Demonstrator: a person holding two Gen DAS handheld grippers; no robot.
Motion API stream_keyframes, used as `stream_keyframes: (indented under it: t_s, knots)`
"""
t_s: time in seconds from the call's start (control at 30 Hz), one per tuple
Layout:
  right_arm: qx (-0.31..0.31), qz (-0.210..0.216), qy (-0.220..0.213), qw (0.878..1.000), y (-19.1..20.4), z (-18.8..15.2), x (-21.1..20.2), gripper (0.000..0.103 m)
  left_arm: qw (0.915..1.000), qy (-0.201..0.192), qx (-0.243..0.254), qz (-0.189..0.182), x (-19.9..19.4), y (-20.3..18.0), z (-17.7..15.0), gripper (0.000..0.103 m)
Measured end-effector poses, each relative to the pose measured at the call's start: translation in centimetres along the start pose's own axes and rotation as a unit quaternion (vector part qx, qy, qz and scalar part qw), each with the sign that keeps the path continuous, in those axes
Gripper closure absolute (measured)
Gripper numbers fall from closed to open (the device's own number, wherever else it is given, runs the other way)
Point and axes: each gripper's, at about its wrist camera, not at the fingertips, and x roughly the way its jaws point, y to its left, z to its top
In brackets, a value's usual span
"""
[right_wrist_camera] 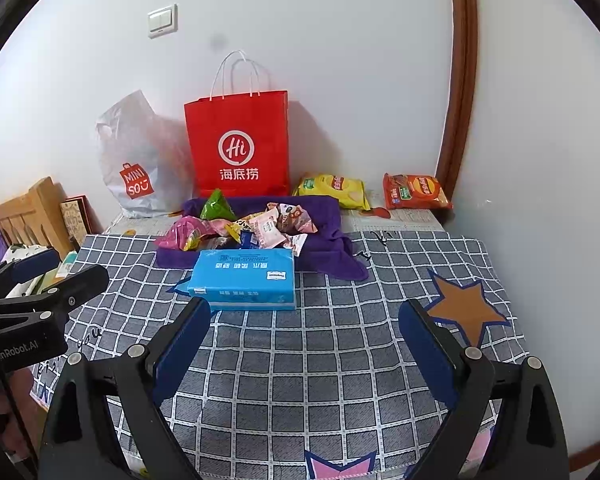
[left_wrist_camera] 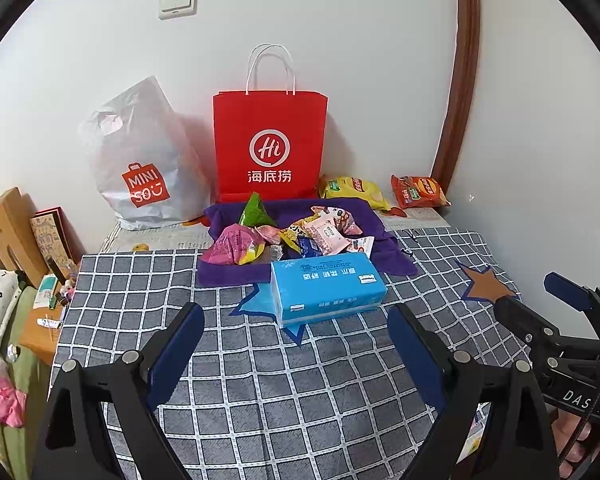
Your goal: Organize snacks
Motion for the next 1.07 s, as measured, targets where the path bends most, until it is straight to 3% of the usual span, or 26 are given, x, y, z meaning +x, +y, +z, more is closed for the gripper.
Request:
stream_keyframes:
  t_s: [1.07]
  knots:
    - [0.0,0.001,-0.001,1.0,-0.29,-0.2,-0.03,0.009,1.0,-0.001,0.001,-0.002,0.16,-0.19,-0.3,0.01]
